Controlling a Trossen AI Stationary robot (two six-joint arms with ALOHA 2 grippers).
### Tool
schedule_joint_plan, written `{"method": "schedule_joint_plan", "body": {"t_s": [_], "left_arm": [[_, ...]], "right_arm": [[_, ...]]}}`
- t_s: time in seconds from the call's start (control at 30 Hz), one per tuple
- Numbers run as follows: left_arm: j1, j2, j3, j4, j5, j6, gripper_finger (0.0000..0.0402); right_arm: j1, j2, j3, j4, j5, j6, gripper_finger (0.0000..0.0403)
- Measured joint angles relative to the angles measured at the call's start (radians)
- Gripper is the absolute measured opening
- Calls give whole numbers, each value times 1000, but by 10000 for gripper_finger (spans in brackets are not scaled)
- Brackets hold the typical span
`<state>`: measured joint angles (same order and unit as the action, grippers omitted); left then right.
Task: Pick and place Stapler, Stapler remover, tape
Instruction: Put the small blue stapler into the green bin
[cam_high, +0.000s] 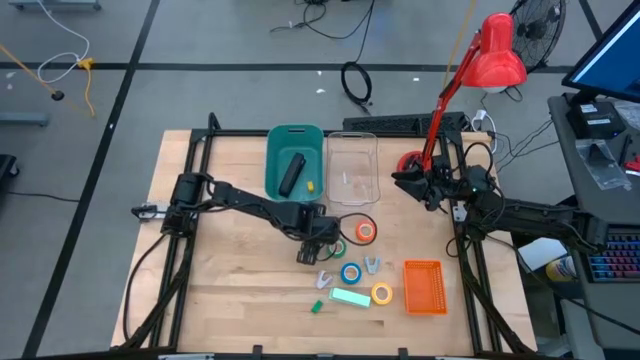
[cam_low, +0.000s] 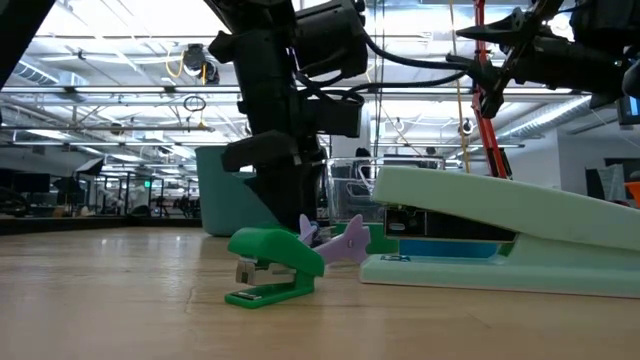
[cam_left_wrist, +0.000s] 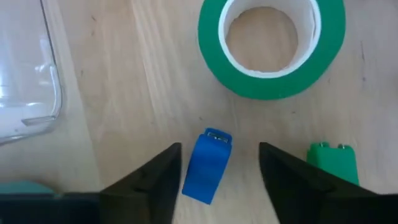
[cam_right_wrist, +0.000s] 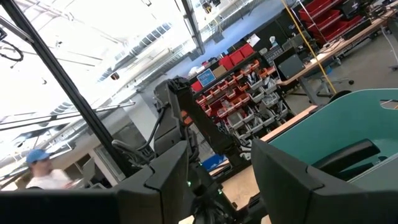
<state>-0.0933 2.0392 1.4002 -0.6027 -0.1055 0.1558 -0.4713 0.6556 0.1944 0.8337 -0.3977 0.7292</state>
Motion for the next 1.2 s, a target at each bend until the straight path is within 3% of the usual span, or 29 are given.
{"method": "schedule_joint_plan", "body": {"t_s": [0.33,0.7,1.03,1.2], "left_arm": [[-2,0,0,12,0,-3,68],[-3,-23,35,-80,-1,-41,69],[-5,-58,373,-421,0,-142,69],[26,-61,562,-564,-26,-302,69]], "right_arm": [[0,0,0,0,0,0,171],[0,0,0,0,1,2,171],[0,0,0,1,2,16,171],[0,0,0,8,3,11,171]]}}
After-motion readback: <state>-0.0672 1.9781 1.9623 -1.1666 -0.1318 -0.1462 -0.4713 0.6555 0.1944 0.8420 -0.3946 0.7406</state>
